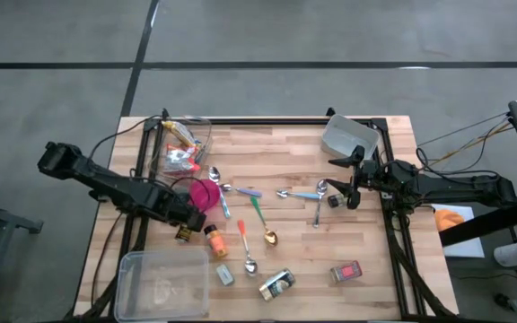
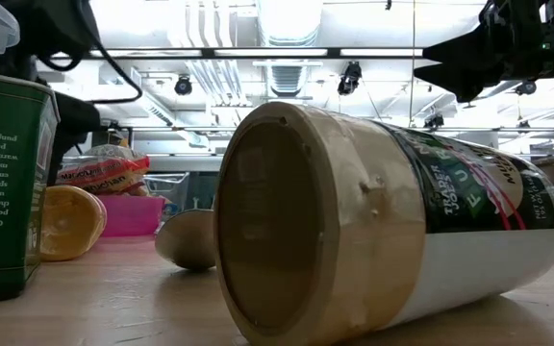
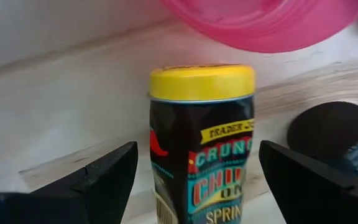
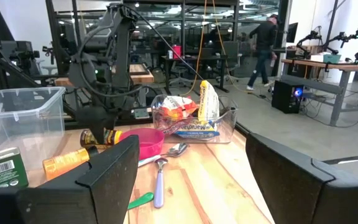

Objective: Pick & Place Food Item
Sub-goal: Put the yellow seasoning can into the white bin

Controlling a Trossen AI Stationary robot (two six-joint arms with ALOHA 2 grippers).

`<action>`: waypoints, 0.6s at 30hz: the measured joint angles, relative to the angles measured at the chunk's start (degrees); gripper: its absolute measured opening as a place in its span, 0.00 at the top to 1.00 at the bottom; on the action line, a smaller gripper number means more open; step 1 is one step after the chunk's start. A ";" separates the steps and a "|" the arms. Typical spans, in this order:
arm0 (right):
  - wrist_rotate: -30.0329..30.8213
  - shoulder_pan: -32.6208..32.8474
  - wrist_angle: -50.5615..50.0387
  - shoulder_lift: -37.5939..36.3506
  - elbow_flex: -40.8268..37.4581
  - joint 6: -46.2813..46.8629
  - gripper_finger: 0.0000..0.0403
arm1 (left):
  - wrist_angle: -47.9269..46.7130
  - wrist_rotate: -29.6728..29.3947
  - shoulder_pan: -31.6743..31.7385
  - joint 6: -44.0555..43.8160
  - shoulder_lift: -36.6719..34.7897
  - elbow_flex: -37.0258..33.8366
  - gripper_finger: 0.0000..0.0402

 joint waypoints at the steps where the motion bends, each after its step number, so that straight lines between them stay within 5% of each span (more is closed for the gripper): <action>1: 0.00 0.00 0.00 0.00 0.00 -0.02 0.28 | 0.72 0.12 0.00 -0.01 0.00 -0.50 0.16; 7: 0.00 0.00 0.00 -0.02 0.00 -0.01 0.28 | 3.95 0.16 0.02 0.01 0.00 -2.95 0.22; 15: 0.00 0.00 0.00 0.00 0.00 -0.02 0.28 | 4.42 0.81 0.02 -0.01 -0.04 -3.84 0.46; 18: 0.00 0.00 0.00 0.00 0.00 -0.02 0.28 | 4.48 0.79 0.02 -0.39 -0.04 -3.84 0.46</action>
